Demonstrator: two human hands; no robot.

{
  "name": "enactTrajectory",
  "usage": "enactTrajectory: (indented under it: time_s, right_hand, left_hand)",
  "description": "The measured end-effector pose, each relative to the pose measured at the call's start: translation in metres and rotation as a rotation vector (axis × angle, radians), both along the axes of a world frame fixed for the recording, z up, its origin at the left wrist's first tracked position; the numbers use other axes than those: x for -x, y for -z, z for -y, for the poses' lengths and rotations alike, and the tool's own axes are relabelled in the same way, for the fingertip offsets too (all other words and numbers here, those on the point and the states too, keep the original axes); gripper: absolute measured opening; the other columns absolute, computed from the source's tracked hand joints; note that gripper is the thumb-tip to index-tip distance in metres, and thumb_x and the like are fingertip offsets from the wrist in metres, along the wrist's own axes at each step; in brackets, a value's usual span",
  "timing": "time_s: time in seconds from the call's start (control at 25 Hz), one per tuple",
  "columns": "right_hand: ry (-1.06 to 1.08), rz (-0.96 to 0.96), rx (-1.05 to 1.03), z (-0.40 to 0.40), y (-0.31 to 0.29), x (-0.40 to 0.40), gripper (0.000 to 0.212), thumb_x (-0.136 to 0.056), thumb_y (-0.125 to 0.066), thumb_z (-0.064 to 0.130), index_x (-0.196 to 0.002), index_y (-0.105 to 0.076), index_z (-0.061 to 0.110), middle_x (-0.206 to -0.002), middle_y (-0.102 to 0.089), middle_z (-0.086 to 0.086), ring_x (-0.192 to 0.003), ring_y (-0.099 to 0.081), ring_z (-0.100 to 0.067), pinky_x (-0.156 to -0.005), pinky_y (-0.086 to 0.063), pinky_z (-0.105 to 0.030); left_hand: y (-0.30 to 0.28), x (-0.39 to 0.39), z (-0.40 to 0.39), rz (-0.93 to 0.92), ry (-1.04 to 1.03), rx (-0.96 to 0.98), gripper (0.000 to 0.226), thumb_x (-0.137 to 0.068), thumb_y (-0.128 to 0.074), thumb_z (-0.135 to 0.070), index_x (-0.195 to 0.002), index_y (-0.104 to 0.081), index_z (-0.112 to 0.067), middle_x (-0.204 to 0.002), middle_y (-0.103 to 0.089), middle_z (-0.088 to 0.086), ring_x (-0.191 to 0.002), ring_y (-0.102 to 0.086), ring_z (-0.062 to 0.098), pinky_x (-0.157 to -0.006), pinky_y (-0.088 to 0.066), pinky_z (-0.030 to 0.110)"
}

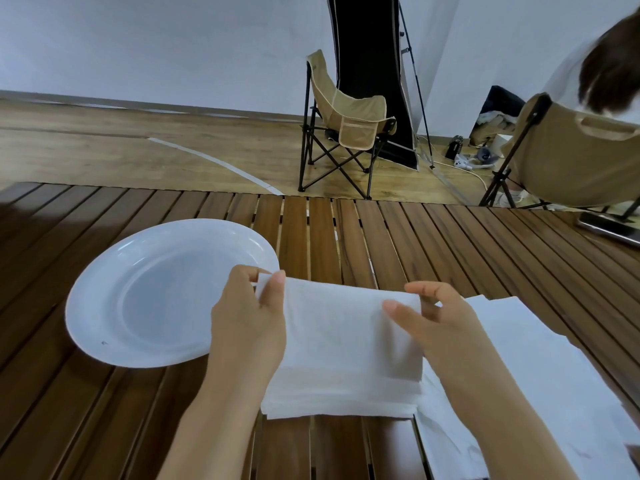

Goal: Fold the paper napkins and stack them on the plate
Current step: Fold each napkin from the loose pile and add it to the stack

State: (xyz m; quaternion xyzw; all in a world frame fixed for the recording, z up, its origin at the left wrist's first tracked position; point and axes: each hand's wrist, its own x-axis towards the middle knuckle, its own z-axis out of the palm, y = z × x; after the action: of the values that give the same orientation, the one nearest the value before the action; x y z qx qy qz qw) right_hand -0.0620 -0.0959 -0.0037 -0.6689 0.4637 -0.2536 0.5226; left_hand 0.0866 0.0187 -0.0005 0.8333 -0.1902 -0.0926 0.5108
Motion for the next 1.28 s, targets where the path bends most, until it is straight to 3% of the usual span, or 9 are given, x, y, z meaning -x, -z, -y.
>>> enactTrajectory:
  time_s: [0.12, 0.28, 0.44, 0.56, 0.68, 0.88, 1.0, 1.12, 1.28]
  right_hand:
    - [0.057, -0.072, -0.032, 0.002, 0.007, 0.0, 0.046, -0.081, -0.075, 0.017, -0.119, -0.051, 0.027, -0.11, -0.06, -0.001, -0.091, -0.056, -0.008, -0.065, -0.042, -0.025]
    - [0.114, -0.127, 0.03, 0.003, 0.019, -0.003, 0.042, -0.083, -0.071, 0.014, -0.114, -0.045, 0.024, -0.103, -0.06, -0.001, -0.088, -0.058, -0.016, -0.07, -0.042, -0.031]
    - [0.084, -0.172, 0.085, 0.003, 0.022, -0.005, 0.038, -0.083, -0.07, 0.012, -0.11, -0.045, 0.022, -0.096, -0.06, 0.003, -0.085, -0.058, -0.016, -0.062, -0.042, -0.026]
    - [0.07, -0.294, 0.206, 0.003, 0.024, -0.003, 0.026, -0.085, -0.069, 0.013, -0.102, -0.05, 0.02, -0.09, -0.058, 0.006, -0.081, -0.056, -0.012, -0.058, -0.038, -0.017]
    - [0.06, -0.441, 0.321, 0.006, 0.027, -0.001, 0.009, -0.085, -0.068, 0.012, -0.083, -0.061, 0.018, -0.087, -0.064, 0.003, -0.083, -0.058, -0.015, -0.058, -0.036, -0.012]
    - [0.033, -0.515, 0.272, 0.009, 0.024, 0.007, 0.015, -0.083, -0.071, 0.013, -0.071, -0.065, 0.02, -0.077, -0.066, 0.001, -0.074, -0.06, -0.013, -0.057, -0.04, -0.018]
    - [0.018, -0.514, 0.221, 0.009, 0.02, 0.014, 0.008, -0.083, -0.071, 0.015, -0.077, -0.065, 0.017, -0.08, -0.066, -0.001, -0.076, -0.059, -0.015, -0.057, -0.04, -0.019]
    - [0.013, -0.547, 0.234, 0.0, 0.015, 0.021, 0.002, -0.088, -0.063, 0.013, -0.089, -0.064, 0.014, -0.093, -0.065, -0.002, -0.083, -0.057, -0.016, -0.059, -0.036, -0.019]
    - [-0.089, -0.583, 0.288, -0.029, 0.006, 0.022, 0.022, -0.096, -0.052, 0.018, -0.117, -0.052, 0.015, -0.112, -0.055, 0.001, -0.091, -0.044, -0.013, -0.076, -0.033, -0.021]
  left_hand:
    - [0.006, 0.0, -0.001, -0.085, 0.034, -0.04, 0.021, -0.095, -0.052, -0.029, -0.112, -0.041, -0.024, -0.087, -0.049, -0.01, -0.07, -0.046, 0.006, -0.053, -0.033, 0.015]
    - [0.013, 0.0, -0.001, -0.105, 0.062, -0.144, 0.027, -0.094, -0.055, -0.02, -0.115, -0.038, -0.025, -0.108, -0.05, -0.003, -0.074, -0.047, 0.009, -0.053, -0.032, 0.013]
    - [0.019, -0.004, -0.002, 0.063, 0.066, -0.204, 0.015, -0.093, -0.055, -0.011, -0.099, -0.053, -0.025, -0.101, -0.05, -0.009, -0.091, -0.048, 0.008, -0.057, -0.027, 0.005]
    - [0.024, -0.006, 0.0, 0.074, 0.072, -0.214, 0.022, -0.092, -0.054, -0.008, -0.088, -0.068, -0.025, -0.1, -0.057, -0.009, -0.087, -0.051, 0.008, -0.054, -0.028, 0.005]
    - [0.029, -0.01, -0.001, 0.1, 0.095, -0.182, 0.019, -0.091, -0.059, -0.01, -0.093, -0.073, -0.023, -0.105, -0.062, -0.007, -0.085, -0.054, 0.008, -0.057, -0.032, 0.002]
    - [0.03, -0.013, -0.001, 0.132, 0.129, -0.219, 0.018, -0.091, -0.061, -0.014, -0.099, -0.074, -0.022, -0.116, -0.064, -0.005, -0.091, -0.049, 0.003, -0.059, -0.031, -0.002]
    - [0.021, -0.008, -0.007, 0.171, 0.184, -0.285, 0.019, -0.093, -0.057, -0.02, -0.107, -0.071, -0.022, -0.128, -0.055, -0.007, -0.097, -0.041, -0.001, -0.064, -0.03, -0.003]
    - [0.014, 0.008, -0.019, 0.166, 0.266, -0.34, 0.027, -0.094, -0.055, -0.024, -0.12, -0.061, -0.026, -0.137, -0.042, -0.01, -0.11, -0.039, -0.002, -0.078, -0.013, -0.001]
    - [0.013, 0.03, -0.032, 0.108, 0.275, -0.399, 0.039, -0.094, -0.056, -0.027, -0.132, -0.05, -0.032, -0.15, -0.025, -0.006, -0.133, -0.035, 0.01, -0.101, -0.028, 0.017]
